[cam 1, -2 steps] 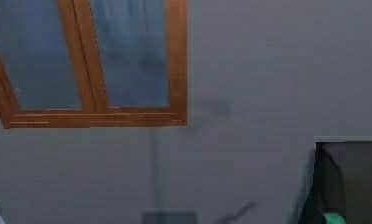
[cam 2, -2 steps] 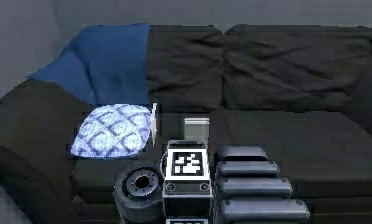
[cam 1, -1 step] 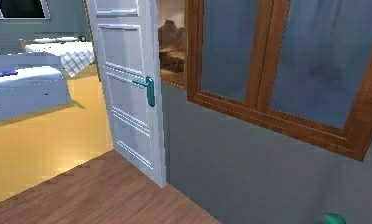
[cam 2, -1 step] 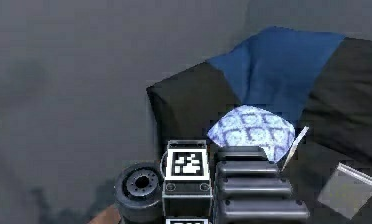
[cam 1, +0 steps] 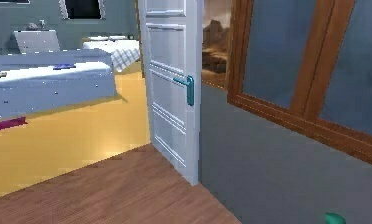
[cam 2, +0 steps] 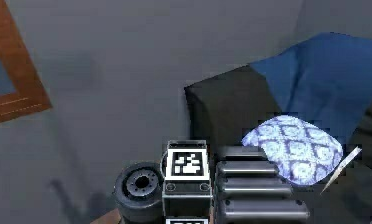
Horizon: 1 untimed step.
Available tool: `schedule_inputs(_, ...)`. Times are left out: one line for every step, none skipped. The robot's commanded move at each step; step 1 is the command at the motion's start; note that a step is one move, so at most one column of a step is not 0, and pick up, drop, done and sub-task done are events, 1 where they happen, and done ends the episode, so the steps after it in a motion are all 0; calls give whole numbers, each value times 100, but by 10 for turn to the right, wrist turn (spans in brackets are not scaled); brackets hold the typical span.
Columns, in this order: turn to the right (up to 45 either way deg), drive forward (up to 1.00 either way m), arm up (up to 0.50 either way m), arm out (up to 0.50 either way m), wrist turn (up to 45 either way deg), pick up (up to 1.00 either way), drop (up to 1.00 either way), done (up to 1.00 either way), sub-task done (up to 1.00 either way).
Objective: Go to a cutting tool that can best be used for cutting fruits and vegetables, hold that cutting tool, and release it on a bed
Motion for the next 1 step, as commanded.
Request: schedule_inputs(0, 90, 0, 0, 0, 0, 0, 0, 0)
